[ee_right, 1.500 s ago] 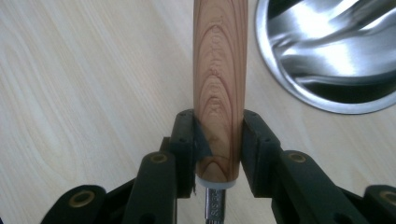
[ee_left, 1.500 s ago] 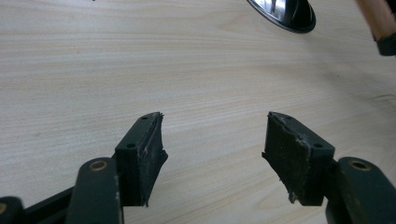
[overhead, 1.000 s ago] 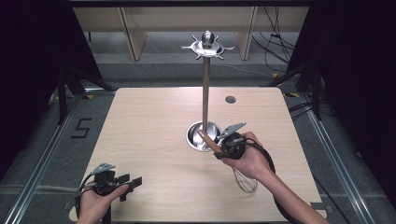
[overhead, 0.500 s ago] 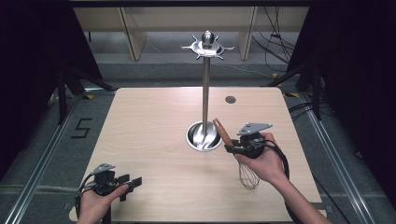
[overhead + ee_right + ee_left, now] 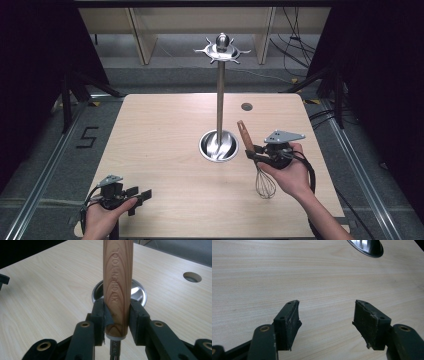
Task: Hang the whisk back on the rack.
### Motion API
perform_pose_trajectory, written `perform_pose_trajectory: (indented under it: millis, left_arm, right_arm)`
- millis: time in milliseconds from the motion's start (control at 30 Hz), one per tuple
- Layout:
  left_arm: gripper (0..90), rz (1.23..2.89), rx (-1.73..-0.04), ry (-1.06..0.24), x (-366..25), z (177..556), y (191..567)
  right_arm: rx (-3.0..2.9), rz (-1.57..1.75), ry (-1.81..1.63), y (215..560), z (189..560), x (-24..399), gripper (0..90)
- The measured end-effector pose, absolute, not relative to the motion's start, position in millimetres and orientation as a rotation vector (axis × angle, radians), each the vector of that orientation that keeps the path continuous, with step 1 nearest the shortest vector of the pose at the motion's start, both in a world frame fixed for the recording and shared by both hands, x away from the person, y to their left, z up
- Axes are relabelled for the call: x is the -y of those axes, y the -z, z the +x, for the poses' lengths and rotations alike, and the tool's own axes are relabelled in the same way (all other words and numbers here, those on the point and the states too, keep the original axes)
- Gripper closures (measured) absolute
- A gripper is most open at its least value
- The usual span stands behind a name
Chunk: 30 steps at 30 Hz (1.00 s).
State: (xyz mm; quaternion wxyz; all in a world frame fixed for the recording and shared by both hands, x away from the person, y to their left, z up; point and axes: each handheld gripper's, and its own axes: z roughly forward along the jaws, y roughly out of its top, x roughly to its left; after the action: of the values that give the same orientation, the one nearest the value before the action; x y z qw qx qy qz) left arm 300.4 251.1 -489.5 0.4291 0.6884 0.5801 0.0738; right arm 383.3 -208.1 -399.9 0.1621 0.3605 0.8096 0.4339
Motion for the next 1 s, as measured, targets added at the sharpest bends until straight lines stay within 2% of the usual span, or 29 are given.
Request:
perform_pose_trajectory:
  millis: [1000]
  left_arm:
    - [36.3, 1.712, -1.443, -0.188, -252, 300, 488]
  right_arm:
    - [-2.154, 1.002, -1.349, 377, 388, 206, 69.8]
